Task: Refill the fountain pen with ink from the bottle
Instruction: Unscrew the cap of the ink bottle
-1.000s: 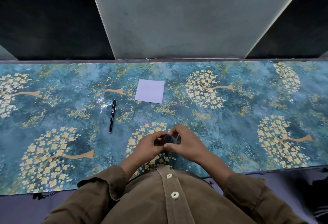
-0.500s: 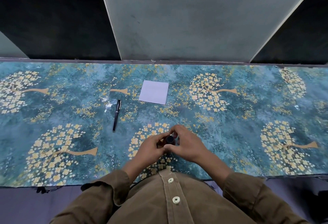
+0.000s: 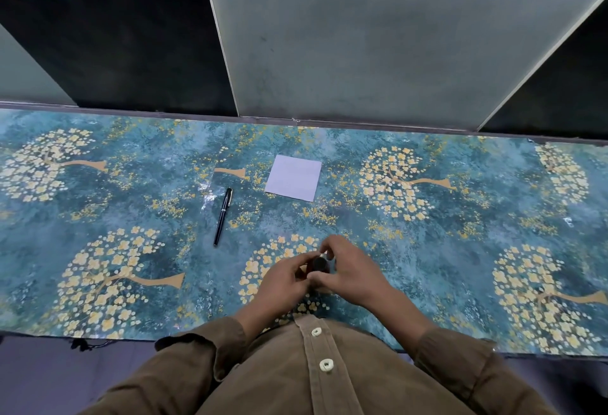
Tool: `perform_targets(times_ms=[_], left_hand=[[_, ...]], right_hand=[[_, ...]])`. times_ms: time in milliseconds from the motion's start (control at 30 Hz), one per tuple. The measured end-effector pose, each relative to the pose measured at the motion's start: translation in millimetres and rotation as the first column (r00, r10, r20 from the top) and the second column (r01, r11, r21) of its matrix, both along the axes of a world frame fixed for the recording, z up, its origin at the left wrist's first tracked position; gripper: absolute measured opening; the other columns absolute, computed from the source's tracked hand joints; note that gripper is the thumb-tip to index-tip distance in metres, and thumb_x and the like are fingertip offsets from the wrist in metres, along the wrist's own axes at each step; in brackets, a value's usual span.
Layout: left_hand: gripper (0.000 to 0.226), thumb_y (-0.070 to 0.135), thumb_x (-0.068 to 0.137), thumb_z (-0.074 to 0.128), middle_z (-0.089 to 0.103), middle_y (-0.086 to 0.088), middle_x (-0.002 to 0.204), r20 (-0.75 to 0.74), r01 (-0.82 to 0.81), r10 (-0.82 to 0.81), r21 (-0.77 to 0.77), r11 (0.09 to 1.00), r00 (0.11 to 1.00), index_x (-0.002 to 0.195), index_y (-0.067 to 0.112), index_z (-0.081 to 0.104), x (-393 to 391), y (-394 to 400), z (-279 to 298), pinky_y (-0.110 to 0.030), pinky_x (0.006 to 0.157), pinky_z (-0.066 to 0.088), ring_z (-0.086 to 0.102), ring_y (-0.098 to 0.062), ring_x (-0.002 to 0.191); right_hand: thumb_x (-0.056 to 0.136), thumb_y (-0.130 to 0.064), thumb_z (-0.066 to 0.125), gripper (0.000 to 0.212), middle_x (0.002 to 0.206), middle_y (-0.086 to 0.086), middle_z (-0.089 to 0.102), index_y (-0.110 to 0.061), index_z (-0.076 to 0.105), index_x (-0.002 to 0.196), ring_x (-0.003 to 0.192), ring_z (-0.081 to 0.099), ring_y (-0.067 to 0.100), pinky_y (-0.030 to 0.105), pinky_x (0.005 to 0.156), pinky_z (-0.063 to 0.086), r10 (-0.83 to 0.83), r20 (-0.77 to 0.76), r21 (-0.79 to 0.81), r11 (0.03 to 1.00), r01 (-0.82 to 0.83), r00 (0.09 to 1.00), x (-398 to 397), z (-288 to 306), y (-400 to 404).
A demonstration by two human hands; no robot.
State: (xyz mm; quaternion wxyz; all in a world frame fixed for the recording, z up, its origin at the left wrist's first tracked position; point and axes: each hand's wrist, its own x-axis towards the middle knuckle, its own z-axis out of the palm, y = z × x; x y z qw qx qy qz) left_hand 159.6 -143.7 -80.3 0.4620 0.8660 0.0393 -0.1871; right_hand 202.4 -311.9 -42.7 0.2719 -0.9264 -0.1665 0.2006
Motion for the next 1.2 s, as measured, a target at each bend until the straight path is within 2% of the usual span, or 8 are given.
perform_targets(times_ms=[133,233,367,467,600,933,1033,1200], left_hand=[[0.054,0.019,0.082,0.065,0.076,-0.006,0.100,-0.014,-0.012,0.012,-0.002,1.000,1.000,0.129,0.043,0.061,7,-3,-5,-0.017,0.063,0.044,0.068,-0.019,0.083],[0.053,0.022,0.079,0.066,0.075,-0.001,0.091,-0.040,-0.020,0.021,0.002,1.000,0.999,0.126,0.048,0.061,10,-5,-9,-0.022,0.066,0.045,0.058,0.003,0.062],[0.051,0.028,0.079,0.070,0.066,0.013,0.079,-0.046,-0.030,0.030,-0.004,1.000,0.998,0.126,0.046,0.062,10,-6,-8,-0.021,0.065,0.043,0.055,0.011,0.057],[0.049,0.029,0.083,0.070,0.064,0.012,0.079,-0.039,-0.024,0.025,0.010,1.000,0.999,0.128,0.046,0.061,8,-7,-8,-0.017,0.062,0.042,0.055,0.010,0.060],[0.049,0.030,0.083,0.067,0.068,0.013,0.083,-0.044,-0.053,0.052,-0.016,0.998,0.998,0.127,0.050,0.059,6,-7,-10,-0.018,0.067,0.047,0.060,0.005,0.070],[0.051,0.047,0.075,0.069,0.072,0.008,0.087,-0.048,-0.098,0.100,0.026,0.995,0.994,0.125,0.050,0.059,5,-13,-16,-0.035,0.074,0.055,0.068,-0.013,0.079],[0.051,0.048,0.073,0.074,0.072,0.015,0.079,-0.062,-0.136,0.135,-0.012,0.991,0.989,0.121,0.055,0.058,4,-15,-16,-0.035,0.074,0.055,0.066,-0.004,0.072],[0.067,0.046,0.068,0.078,0.072,0.012,0.118,-0.016,-0.218,0.218,-0.016,0.976,0.976,0.131,0.050,0.056,-3,-20,-19,-0.035,0.098,0.053,0.069,-0.008,0.102]], right_hand=[[0.081,-0.055,0.068,0.034,0.094,-0.008,0.056,-0.027,0.052,0.094,0.081,0.054,0.016,0.031,0.064,0.040,-0.034,0.043,-0.047,0.998,0.036,0.998,4,-2,-5],[0.082,-0.043,0.068,0.031,0.101,-0.004,0.057,-0.024,0.059,0.104,0.085,0.056,0.017,0.039,0.075,0.051,0.014,0.008,-0.004,1.000,-0.014,1.000,10,0,-8],[0.081,-0.027,0.066,0.035,0.107,-0.002,0.054,-0.025,0.064,0.115,0.088,0.055,0.015,0.042,0.082,0.052,0.093,-0.063,0.053,0.995,-0.090,0.994,16,4,-10],[0.081,-0.037,0.069,0.046,0.114,-0.004,0.054,-0.029,0.057,0.124,0.090,0.054,0.013,0.040,0.081,0.052,0.100,-0.060,0.040,0.994,-0.098,0.993,14,2,-11],[0.082,-0.055,0.067,0.040,0.104,-0.009,0.054,-0.028,0.053,0.108,0.084,0.053,0.014,0.036,0.071,0.047,0.076,0.037,-0.040,0.996,-0.074,0.996,13,2,-12],[0.080,-0.028,0.063,0.031,0.104,-0.005,0.057,-0.024,0.063,0.111,0.088,0.059,0.018,0.040,0.071,0.052,0.255,0.103,0.038,0.965,-0.260,0.961,21,6,-15],[0.079,-0.029,0.061,0.027,0.098,-0.006,0.054,-0.023,0.060,0.105,0.081,0.057,0.017,0.039,0.072,0.052,0.182,0.068,0.178,0.965,-0.192,0.981,22,2,-20],[0.078,-0.030,0.048,0.044,0.098,-0.005,0.052,-0.024,0.066,0.118,0.086,0.051,0.010,0.017,0.073,0.037,-0.057,-0.045,0.246,0.967,0.066,0.997,24,-18,-38]])
